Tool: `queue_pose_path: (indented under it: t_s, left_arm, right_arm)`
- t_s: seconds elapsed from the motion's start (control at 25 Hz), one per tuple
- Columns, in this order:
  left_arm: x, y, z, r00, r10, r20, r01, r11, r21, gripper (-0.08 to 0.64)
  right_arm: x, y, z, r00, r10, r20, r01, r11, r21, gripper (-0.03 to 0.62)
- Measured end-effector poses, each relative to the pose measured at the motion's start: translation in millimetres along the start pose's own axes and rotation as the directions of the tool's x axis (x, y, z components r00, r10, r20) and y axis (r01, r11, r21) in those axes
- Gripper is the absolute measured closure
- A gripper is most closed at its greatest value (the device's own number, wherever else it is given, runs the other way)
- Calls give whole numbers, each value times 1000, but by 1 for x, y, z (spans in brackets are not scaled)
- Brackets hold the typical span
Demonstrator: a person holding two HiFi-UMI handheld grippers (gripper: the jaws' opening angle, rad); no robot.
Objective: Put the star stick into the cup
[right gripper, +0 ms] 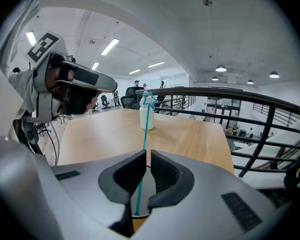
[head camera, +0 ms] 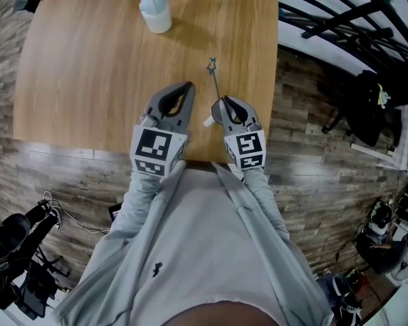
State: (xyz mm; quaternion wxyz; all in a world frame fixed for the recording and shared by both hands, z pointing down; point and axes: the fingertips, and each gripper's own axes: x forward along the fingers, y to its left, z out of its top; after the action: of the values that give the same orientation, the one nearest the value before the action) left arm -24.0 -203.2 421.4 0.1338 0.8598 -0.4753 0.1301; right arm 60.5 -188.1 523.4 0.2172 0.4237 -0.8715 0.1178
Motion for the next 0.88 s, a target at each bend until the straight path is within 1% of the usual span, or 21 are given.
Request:
queue_pose_path:
  t_s: [0.2, 0.44, 0.88]
  left_arm:
    - [0, -1, 3, 1000, -8, 14, 8, 1000, 8, 541]
    - [2, -5, 10, 1000, -22, 21, 22, 1000, 20, 541]
    - [-2, -17, 27, 997, -52, 56, 49, 997, 55, 541]
  right_arm:
    - [-6, -5, 9, 999, -17, 44, 16, 1000, 10, 572]
    - [-21, -15, 30, 993, -44, 108, 43, 999, 20, 572]
    - [-62, -33, 64, 969, -116, 219, 104, 992, 67, 572]
